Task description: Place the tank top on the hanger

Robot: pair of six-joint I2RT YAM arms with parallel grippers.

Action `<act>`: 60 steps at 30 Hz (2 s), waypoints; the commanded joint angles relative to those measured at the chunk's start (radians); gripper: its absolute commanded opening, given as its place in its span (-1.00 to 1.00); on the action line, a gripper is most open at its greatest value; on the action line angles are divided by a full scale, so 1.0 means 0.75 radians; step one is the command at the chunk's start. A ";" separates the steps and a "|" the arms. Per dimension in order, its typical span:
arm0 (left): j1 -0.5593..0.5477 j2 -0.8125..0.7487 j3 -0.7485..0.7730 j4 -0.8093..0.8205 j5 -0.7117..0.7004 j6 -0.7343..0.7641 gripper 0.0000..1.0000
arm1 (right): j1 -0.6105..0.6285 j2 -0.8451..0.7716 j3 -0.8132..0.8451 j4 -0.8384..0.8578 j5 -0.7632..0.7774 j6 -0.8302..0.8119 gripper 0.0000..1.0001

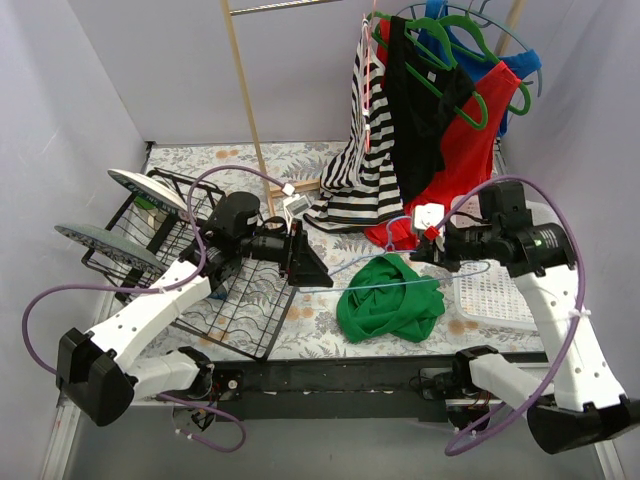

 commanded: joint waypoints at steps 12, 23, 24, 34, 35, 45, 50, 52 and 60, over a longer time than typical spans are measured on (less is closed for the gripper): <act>-0.323 0.146 -0.064 -0.309 -1.025 -0.174 0.35 | -0.184 -0.251 -0.033 0.008 0.560 0.214 -0.97; -0.493 0.547 0.161 -0.312 -1.478 -0.221 0.17 | -0.274 -0.347 -0.139 -0.071 0.523 0.132 -0.97; -0.493 0.586 0.167 -0.305 -1.480 -0.219 0.08 | -0.274 -0.349 -0.145 -0.082 0.523 0.122 -0.97; -0.493 0.648 0.168 -0.250 -1.427 -0.209 -0.31 | -0.278 -0.378 -0.163 -0.178 0.439 0.028 -0.97; -0.493 0.646 0.165 -0.236 -1.407 -0.209 -0.32 | -0.280 -0.375 -0.166 -0.184 0.441 0.018 -0.97; -0.493 0.650 0.168 -0.221 -1.380 -0.197 -1.00 | -0.280 -0.384 -0.227 -0.233 0.421 -0.033 -0.97; -0.489 0.635 0.167 -0.232 -1.380 -0.188 -1.00 | -0.280 -0.371 -0.260 -0.235 0.408 -0.054 -0.97; -0.489 0.623 0.163 -0.238 -1.384 -0.186 -1.00 | -0.280 -0.365 -0.270 -0.233 0.414 -0.064 -0.97; -0.491 0.547 0.180 -0.271 -1.398 -0.176 -1.00 | -0.280 -0.333 -0.309 -0.241 0.404 -0.103 -0.97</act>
